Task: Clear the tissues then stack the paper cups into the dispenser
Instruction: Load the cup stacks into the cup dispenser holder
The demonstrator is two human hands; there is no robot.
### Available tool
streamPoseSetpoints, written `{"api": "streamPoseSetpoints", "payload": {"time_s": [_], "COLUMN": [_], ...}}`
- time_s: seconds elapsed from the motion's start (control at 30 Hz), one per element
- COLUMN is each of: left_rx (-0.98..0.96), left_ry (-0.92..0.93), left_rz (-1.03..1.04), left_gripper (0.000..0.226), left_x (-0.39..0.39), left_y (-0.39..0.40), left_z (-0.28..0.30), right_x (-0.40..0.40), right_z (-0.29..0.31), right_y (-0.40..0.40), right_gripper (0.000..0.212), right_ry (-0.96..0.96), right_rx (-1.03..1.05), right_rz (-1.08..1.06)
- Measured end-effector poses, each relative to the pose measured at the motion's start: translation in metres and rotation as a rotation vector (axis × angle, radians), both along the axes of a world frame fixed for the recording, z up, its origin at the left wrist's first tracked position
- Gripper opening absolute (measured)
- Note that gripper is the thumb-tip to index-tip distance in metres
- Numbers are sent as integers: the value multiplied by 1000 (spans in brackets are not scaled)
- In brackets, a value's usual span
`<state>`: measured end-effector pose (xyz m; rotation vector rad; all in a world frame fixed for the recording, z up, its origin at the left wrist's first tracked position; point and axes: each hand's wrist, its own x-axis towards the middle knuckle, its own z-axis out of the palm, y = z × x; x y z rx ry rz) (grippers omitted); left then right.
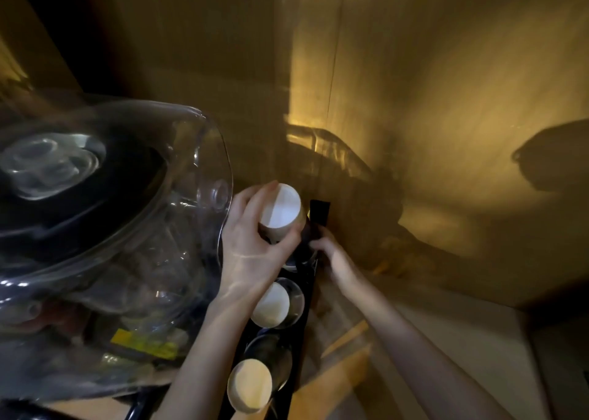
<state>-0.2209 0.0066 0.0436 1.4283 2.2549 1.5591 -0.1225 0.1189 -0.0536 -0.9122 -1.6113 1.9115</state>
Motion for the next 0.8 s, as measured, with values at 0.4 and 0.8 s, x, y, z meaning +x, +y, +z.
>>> {"api": "streamPoseSetpoints", "payload": {"time_s": [0.4,0.8], "left_rx": [-291,-572], "left_ry": [111,225], "left_rz": [-64,-99], "left_gripper": [66,60], "left_x": [0,9], "left_y": [16,28], "left_z": [-14,2], "right_x": [8,45], "right_z": [-22,57], "right_y": [15,10], "right_gripper": [53,22], "right_ry": [-101,-119], "right_rx": [-268,224], "right_rz": [-97,-236]}}
